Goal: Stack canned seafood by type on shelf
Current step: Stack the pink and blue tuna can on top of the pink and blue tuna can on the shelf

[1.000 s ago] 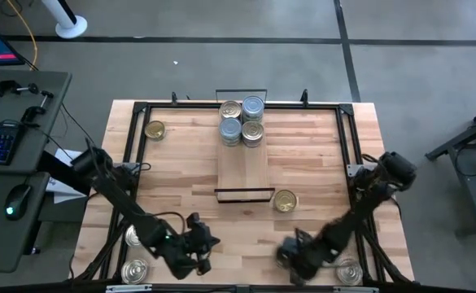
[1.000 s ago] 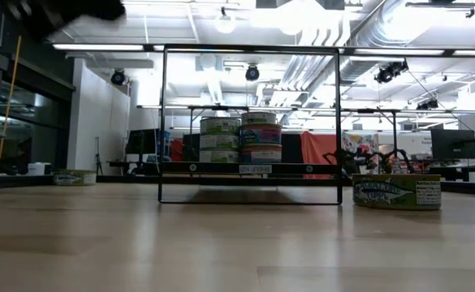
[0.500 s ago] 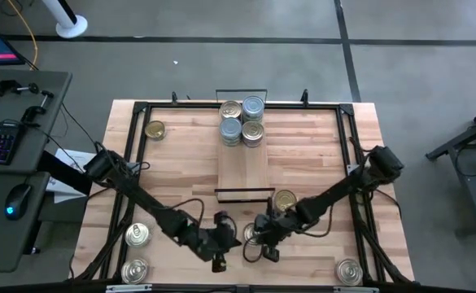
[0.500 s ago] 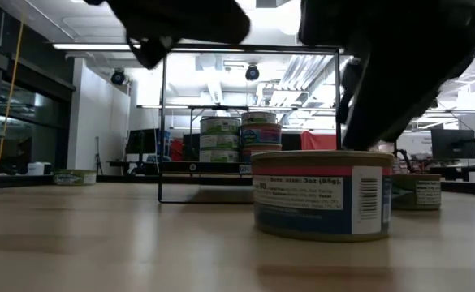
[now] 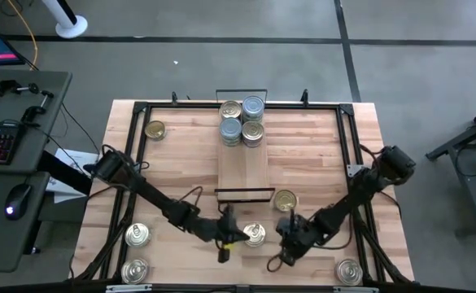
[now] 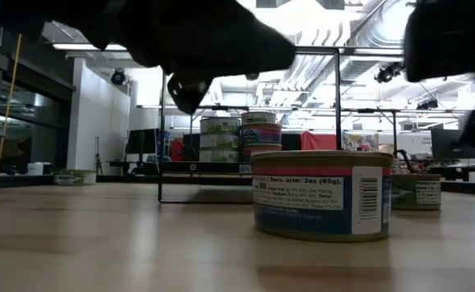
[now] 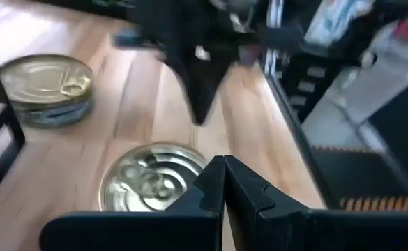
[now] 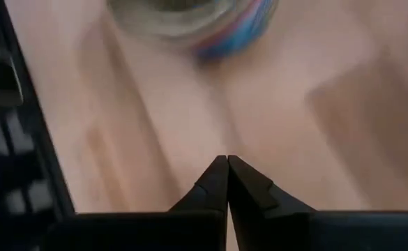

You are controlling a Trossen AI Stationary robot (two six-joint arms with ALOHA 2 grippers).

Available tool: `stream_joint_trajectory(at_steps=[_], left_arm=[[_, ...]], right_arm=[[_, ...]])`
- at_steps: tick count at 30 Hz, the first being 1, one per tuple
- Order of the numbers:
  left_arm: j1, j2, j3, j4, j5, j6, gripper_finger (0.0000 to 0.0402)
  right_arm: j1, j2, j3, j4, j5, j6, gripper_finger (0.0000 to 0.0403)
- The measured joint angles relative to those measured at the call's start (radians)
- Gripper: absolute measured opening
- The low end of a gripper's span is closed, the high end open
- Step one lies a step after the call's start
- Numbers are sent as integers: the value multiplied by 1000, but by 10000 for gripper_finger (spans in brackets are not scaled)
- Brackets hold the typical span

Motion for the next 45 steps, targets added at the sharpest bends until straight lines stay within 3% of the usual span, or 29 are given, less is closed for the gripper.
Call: stream_joint_trajectory(at_steps=[5, 10, 19, 26, 45], left_arm=[[-3, 51, 43, -146, -59, -27, 0], [-4, 43, 44, -177, -125, -66, 0], [-12, 58, 44, -204, -125, -112, 0], [-10, 105, 45, -117, -129, -124, 0], [-80, 100, 29, -307, -114, -172, 0]], right_arm=[[-59, -2, 0, 30, 42, -77, 0], [-98, 16, 1, 57, 51, -159, 0], [-127, 16, 2, 92, 59, -236, 0], [-125, 16, 2, 113, 47, -237, 0], [-141, 10, 155, 155, 73, -292, 0]])
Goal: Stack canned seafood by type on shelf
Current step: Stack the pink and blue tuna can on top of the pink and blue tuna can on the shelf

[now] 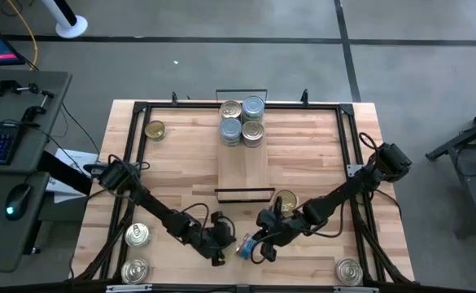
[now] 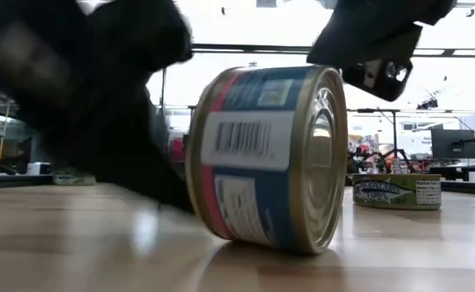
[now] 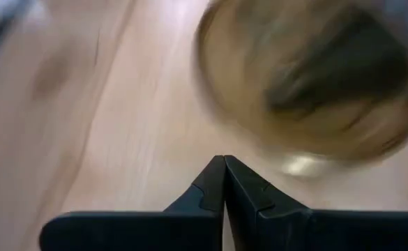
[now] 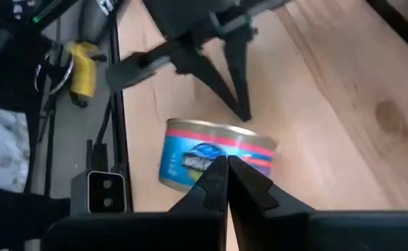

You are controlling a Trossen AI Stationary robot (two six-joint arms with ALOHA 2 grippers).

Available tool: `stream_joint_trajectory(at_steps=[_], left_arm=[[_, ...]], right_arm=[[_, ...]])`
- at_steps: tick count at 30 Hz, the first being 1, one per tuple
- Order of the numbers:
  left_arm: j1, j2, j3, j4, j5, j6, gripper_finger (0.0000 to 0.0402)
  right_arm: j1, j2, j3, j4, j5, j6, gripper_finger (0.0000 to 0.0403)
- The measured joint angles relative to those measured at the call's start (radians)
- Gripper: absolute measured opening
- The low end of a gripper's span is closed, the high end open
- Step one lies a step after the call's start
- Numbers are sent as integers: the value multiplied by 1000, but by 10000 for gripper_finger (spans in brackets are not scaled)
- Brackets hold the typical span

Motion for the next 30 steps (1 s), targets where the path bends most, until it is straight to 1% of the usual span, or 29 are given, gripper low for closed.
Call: stream_joint_trajectory(at_steps=[3, 5, 8, 10, 12, 15, 16, 18, 23, 25, 27, 30], left_arm=[[-21, -18, -10, -41, -1, -57, 0], [-42, -43, -19, -96, -10, -110, 0], [-101, -103, -56, -189, -75, -219, 0], [-149, -147, -96, -226, -132, -335, 0], [-198, -182, -138, -259, -192, -456, 0], [-258, -230, -175, -276, -262, -587, 0], [-271, -239, -177, -282, -276, -616, 0], [-287, -253, -178, -309, -291, -657, 0], [-287, -273, -177, -307, -291, -699, 0], [-282, -275, -174, -302, -291, -709, 0], [-277, -278, -175, -302, -296, -714, 0], [-269, -278, -175, -298, -295, -714, 0]], right_arm=[[-12, 0, 42, -40, -34, -61, 0], [-20, -6, 87, -59, -93, -138, 0], [-24, -3, 173, -135, -213, -319, 1], [-28, 18, 243, -223, -270, -444, 12], [-30, 48, 318, -329, -289, -576, 36], [-32, 112, 426, -437, -295, -784, 92], [-32, 135, 461, -466, -295, -830, 114], [-37, 189, 525, -516, -296, -905, 155], [-47, 313, 686, -673, -295, -1051, 251], [-56, 348, 732, -721, -295, -1091, 278], [-65, 371, 761, -735, -296, -1123, 297], [-72, 392, 770, -764, -297, -1178, 308]])
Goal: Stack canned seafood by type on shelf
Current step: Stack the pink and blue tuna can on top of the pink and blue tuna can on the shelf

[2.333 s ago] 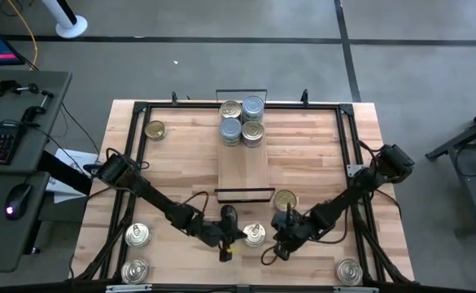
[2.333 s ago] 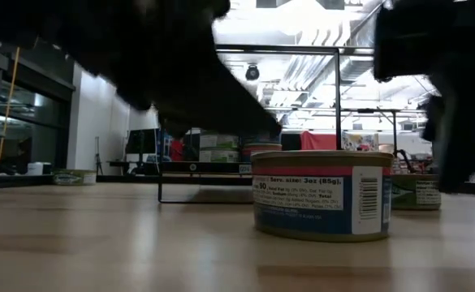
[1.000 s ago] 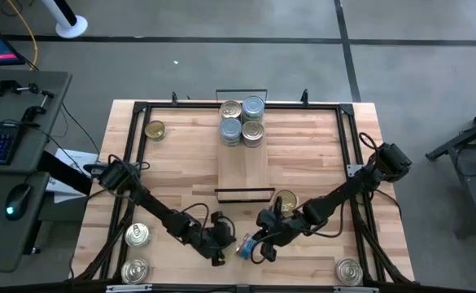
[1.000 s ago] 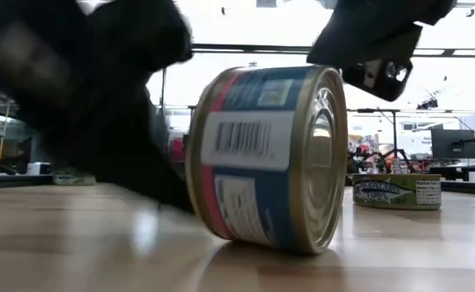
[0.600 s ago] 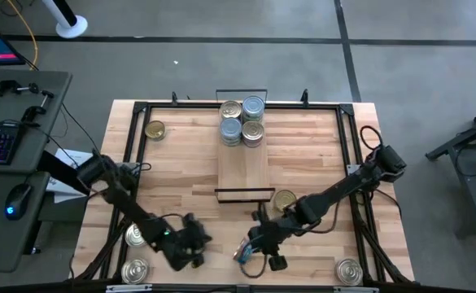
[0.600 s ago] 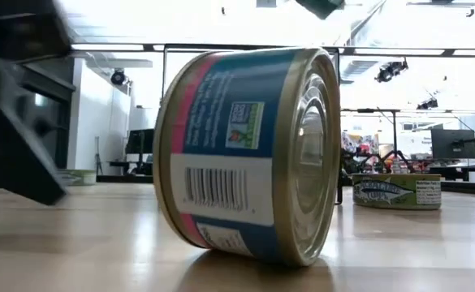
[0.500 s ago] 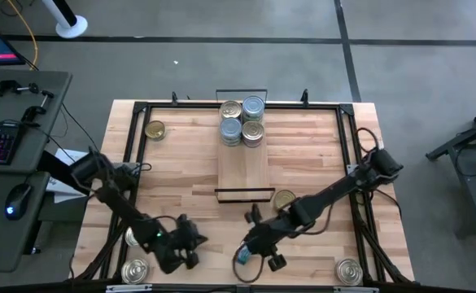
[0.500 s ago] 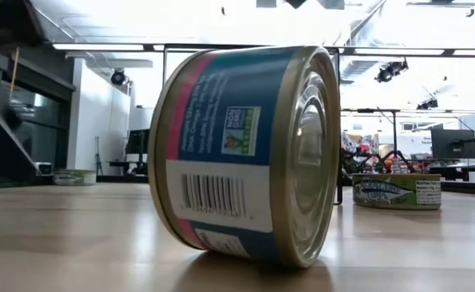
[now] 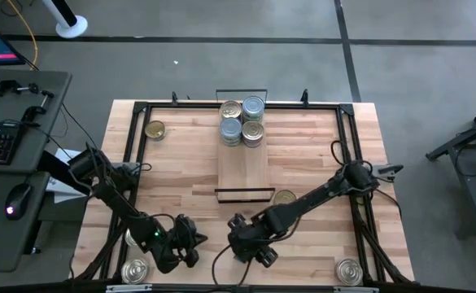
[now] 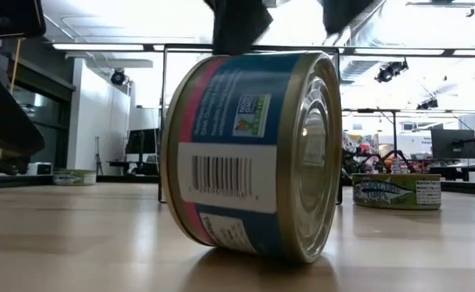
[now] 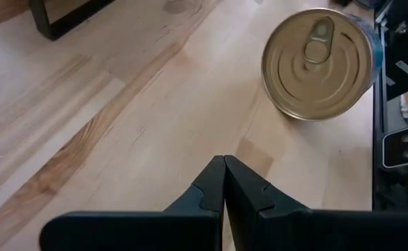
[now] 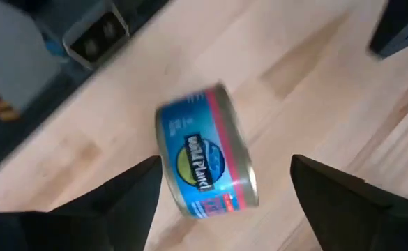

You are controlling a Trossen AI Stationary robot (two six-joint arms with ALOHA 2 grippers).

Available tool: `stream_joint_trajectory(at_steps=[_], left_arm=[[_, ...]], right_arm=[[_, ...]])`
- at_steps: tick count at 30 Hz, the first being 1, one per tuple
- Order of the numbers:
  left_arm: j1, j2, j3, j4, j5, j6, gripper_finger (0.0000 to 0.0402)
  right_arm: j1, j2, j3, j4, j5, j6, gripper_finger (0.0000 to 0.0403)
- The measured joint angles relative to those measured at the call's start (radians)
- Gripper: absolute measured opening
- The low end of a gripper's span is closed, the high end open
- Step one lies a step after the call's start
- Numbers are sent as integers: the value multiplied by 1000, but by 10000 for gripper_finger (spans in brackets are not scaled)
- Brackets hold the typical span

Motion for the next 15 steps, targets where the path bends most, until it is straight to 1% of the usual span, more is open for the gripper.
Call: stream_joint_trajectory(at_steps=[4, 11, 13, 15], left_arm=[[2, 0, 0, -2, 4, 4, 0], [4, 0, 0, -2, 4, 17, 0], [6, -1, 0, -1, 3, 17, 0], [6, -8, 0, -5, -28, 16, 0]], right_arm=[[-5, 30, 0, -45, -1, -27, 309], [-5, 76, 0, -32, -1, -19, 308], [-5, 81, 0, -33, 13, -17, 294], [-4, 81, 0, -29, 47, -17, 262]])
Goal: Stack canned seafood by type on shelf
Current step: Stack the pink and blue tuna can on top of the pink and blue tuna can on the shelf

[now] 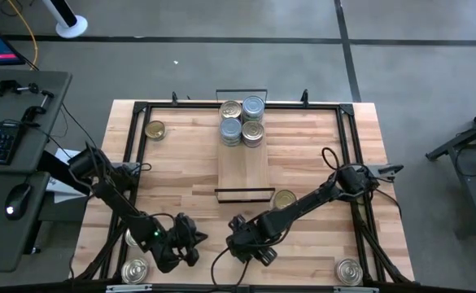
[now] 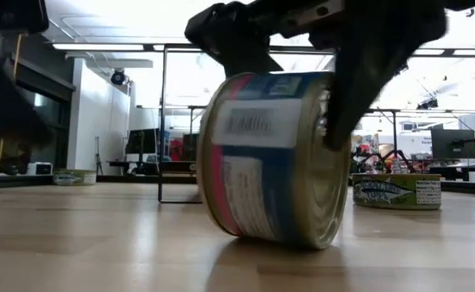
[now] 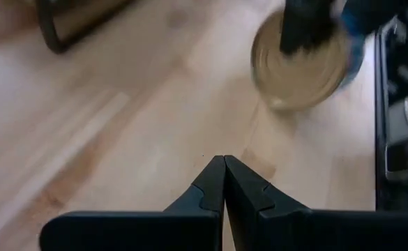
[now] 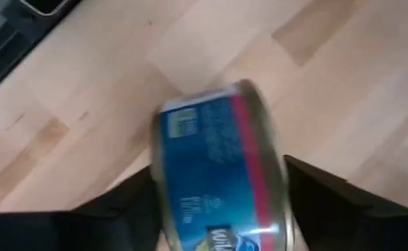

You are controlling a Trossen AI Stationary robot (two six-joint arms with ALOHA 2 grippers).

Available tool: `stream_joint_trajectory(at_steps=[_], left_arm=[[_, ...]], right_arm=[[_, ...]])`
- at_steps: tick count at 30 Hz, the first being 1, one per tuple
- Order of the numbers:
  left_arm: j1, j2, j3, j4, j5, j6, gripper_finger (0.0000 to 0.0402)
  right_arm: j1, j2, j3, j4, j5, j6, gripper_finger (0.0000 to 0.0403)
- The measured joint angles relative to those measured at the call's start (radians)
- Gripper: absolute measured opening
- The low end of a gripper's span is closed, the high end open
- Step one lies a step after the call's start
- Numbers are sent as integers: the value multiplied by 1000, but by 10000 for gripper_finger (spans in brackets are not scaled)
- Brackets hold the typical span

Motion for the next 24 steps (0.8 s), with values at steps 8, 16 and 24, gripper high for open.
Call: stream_joint_trajectory(at_steps=[8, 16, 24], left_arm=[[-6, -194, 0, -280, -258, -7, 0], [-5, -509, -18, -502, -293, 152, 0], [56, -725, -42, -481, -313, 302, 0]], right_arm=[[0, -80, 42, -123, 44, 134, 168], [72, -202, 176, -439, 56, 528, 168], [160, -285, 103, -688, 91, 844, 168]])
